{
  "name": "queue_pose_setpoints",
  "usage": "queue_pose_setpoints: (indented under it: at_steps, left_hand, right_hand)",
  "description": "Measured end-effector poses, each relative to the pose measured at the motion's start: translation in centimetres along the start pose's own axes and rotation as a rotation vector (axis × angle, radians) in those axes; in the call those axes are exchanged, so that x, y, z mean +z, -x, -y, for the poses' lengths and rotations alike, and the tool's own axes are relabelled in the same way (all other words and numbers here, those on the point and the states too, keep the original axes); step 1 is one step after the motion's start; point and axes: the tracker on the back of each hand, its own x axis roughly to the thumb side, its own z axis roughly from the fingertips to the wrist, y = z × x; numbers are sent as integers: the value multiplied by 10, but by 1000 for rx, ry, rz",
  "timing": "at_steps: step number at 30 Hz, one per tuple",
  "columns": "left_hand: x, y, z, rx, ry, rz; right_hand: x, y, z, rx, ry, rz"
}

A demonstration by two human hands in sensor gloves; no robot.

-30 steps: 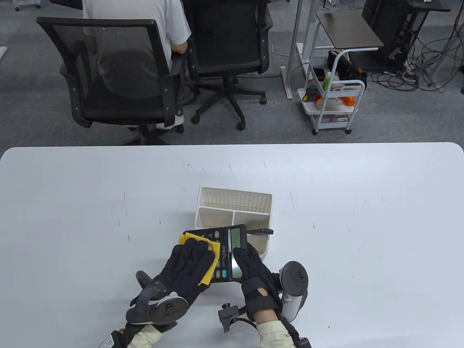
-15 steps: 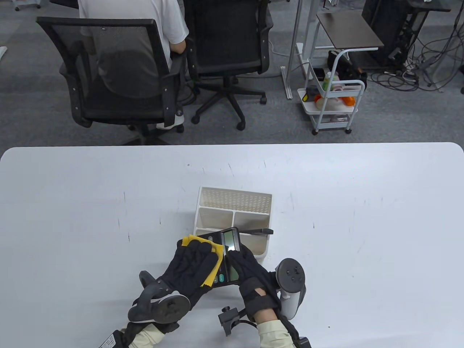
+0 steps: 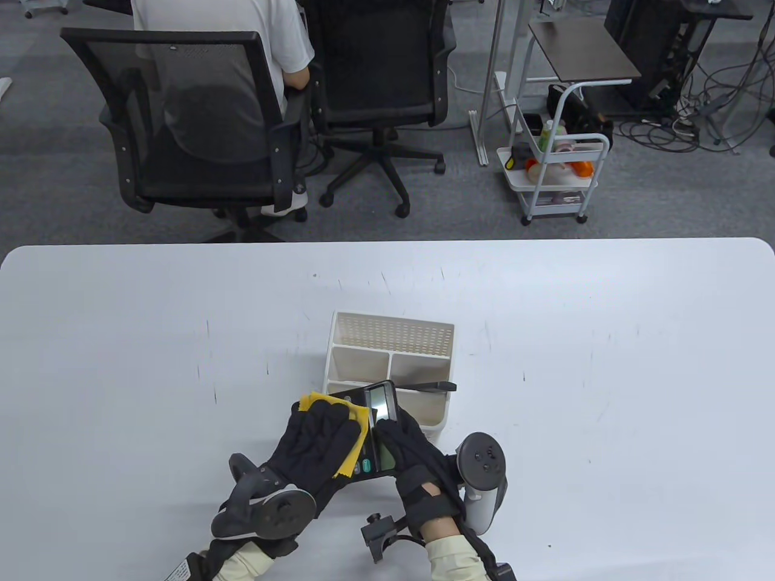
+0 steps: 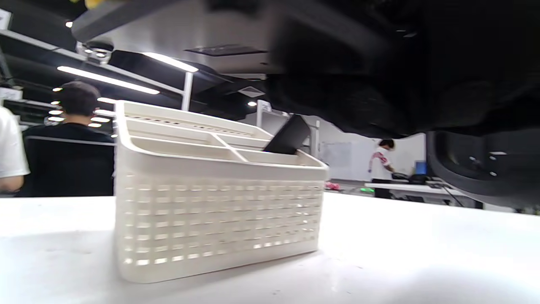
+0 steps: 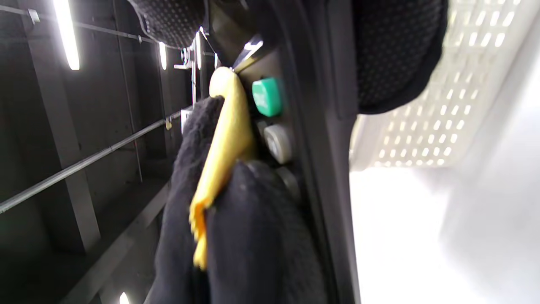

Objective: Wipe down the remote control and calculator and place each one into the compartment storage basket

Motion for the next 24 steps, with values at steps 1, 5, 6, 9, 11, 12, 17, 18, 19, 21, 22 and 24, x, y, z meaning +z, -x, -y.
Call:
queue_pose_setpoints:
  at_steps: [1,5,6,9,11,12,17,18,19,21,22,24]
  left_hand:
    - [0,-5,0,-20,-7,22]
    - [-1,-20,1,-64,-17,91]
    - [-1,-21,1,-71,-15,97]
    - [-1,-20,1,-74,-11,95]
    - [-1,-14,0,-48,-11,62]
    - [0,-10,-1,-38,-8,39]
    - [2,11,-5,9,-18,-56]
    - [3,15,-6,13,-20,-75]
    - [3,20,-7,20,-23,-103]
    - [4,28,-7,32,-19,-141]
    - [5,31,-7,39,-18,-156]
    - [6,36,-7,53,-21,-182]
  right_hand:
    - [0,0,3,-23,25,1]
    - [0,0,13,-82,104,16]
    - [0,0,14,-84,112,18]
    - [0,0,14,-69,98,16]
    - [-1,-1,11,-47,79,13]
    - [-1,-1,9,-29,53,12]
    - [0,-2,-2,22,-20,12]
    - [0,-2,-4,26,-33,11]
    - [0,-2,-5,33,-54,10]
    - [0,-2,-7,42,-65,10]
    - [0,-2,-7,41,-67,9]
    - [0,-2,-7,39,-68,8]
